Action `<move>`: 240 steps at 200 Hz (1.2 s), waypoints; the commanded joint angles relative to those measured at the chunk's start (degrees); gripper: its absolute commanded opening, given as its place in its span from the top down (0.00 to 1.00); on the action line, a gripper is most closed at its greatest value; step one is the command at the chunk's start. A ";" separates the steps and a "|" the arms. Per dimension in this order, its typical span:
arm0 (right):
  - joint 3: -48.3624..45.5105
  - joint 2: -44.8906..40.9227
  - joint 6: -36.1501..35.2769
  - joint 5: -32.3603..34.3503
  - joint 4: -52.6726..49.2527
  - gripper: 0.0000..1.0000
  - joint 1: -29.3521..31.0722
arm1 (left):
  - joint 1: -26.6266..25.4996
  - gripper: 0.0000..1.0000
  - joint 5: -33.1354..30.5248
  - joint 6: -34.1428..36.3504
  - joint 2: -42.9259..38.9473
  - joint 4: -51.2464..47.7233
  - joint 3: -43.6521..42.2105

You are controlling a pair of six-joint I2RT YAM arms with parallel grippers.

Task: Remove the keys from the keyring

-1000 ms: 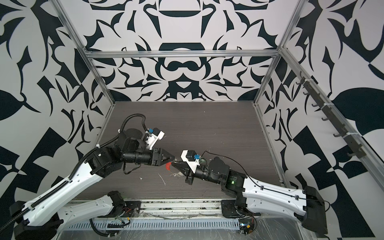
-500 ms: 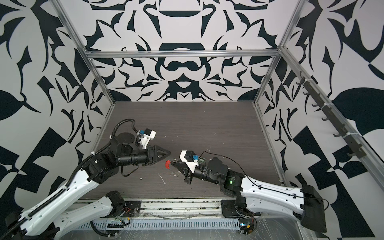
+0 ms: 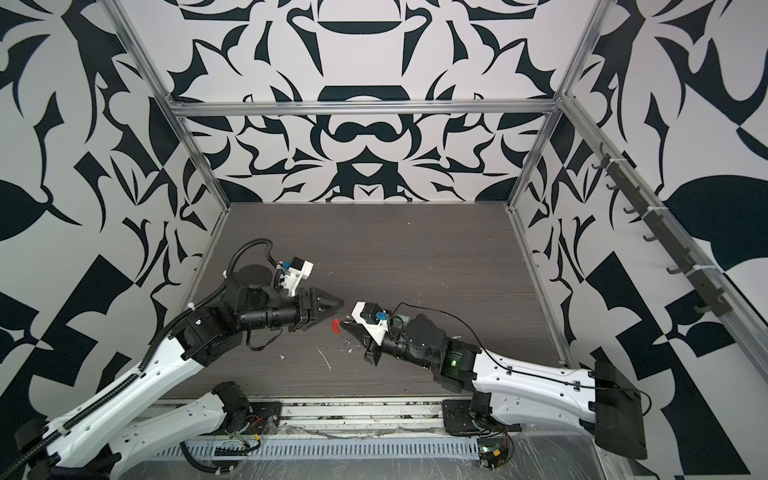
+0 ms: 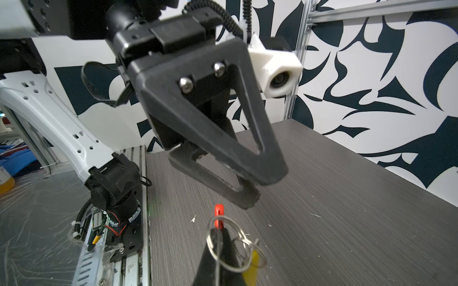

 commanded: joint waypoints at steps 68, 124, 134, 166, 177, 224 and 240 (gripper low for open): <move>0.37 1.47 -1.05 2.42 5.66 1.00 0.32 | -1.32 0.60 4.77 -6.00 1.99 9.84 -0.25; 0.17 1.61 -1.05 2.97 6.32 1.00 0.37 | -3.37 0.56 -7.51 1.14 -0.17 -8.10 7.54; 0.37 1.61 -1.19 2.97 6.05 1.00 0.38 | -3.36 0.55 -9.41 1.15 -0.38 -11.77 8.06; 0.89 1.88 -1.77 2.28 5.71 1.00 0.36 | -3.37 0.56 -4.82 -0.70 2.80 -13.01 6.29; 0.89 1.64 -1.85 2.10 5.73 1.00 0.35 | -3.32 0.52 -4.48 -0.94 2.97 -12.91 5.69; 1.16 0.03 -3.09 -1.65 5.52 1.00 0.43 | -1.87 0.46 1.10 -5.33 0.88 -1.48 -0.57; 1.21 0.10 -4.40 -1.80 5.63 1.00 0.39 | -1.79 0.45 2.93 -6.77 1.06 2.22 -1.71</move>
